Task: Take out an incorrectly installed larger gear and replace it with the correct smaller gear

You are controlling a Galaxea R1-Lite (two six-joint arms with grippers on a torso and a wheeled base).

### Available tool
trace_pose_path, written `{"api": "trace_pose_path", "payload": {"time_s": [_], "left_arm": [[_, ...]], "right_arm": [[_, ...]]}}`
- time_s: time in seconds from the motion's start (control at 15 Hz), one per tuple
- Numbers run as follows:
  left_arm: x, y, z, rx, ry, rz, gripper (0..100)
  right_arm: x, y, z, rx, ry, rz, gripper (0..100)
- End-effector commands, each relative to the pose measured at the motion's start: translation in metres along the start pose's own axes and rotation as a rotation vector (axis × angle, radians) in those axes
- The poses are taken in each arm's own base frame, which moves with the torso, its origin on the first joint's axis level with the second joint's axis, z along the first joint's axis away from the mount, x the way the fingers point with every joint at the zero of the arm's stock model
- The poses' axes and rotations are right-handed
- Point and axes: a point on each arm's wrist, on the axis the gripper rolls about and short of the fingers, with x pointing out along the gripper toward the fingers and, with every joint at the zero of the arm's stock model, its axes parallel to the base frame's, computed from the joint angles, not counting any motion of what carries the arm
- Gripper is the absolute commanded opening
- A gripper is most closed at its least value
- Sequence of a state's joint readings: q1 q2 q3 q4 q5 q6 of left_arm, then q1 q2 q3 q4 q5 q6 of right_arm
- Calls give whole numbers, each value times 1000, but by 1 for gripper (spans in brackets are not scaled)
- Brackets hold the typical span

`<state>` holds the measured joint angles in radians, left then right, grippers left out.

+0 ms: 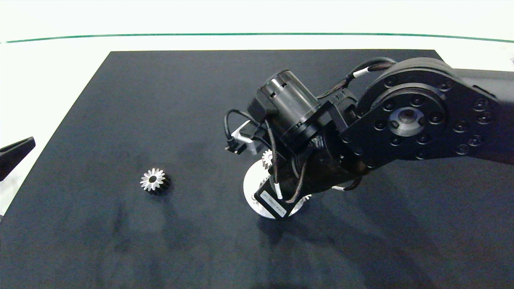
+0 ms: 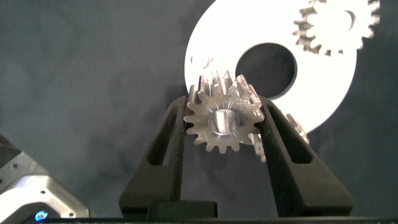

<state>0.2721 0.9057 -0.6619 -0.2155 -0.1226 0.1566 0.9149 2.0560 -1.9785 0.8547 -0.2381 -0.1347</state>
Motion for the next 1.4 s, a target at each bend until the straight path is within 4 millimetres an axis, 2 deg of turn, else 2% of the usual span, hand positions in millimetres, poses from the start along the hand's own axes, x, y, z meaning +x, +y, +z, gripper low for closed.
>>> {"api": "trace_pose_path", "payload": {"time_s": [0.07, 0.33, 0.6, 1.4], "left_arm": [[-7, -1, 0, 2, -1, -1, 100], [-9, -1, 0, 1, 0, -2, 100], [-11, -2, 0, 2, -6, -1, 100], [-15, -2, -1, 1, 2, -3, 100]], "right_arm": [[18, 7, 2, -16, 34, 1, 22], [27, 10, 1, -17, 53, 2, 22], [46, 15, -1, -25, 95, -3, 22], [47, 19, -2, -38, 108, -13, 22]]}}
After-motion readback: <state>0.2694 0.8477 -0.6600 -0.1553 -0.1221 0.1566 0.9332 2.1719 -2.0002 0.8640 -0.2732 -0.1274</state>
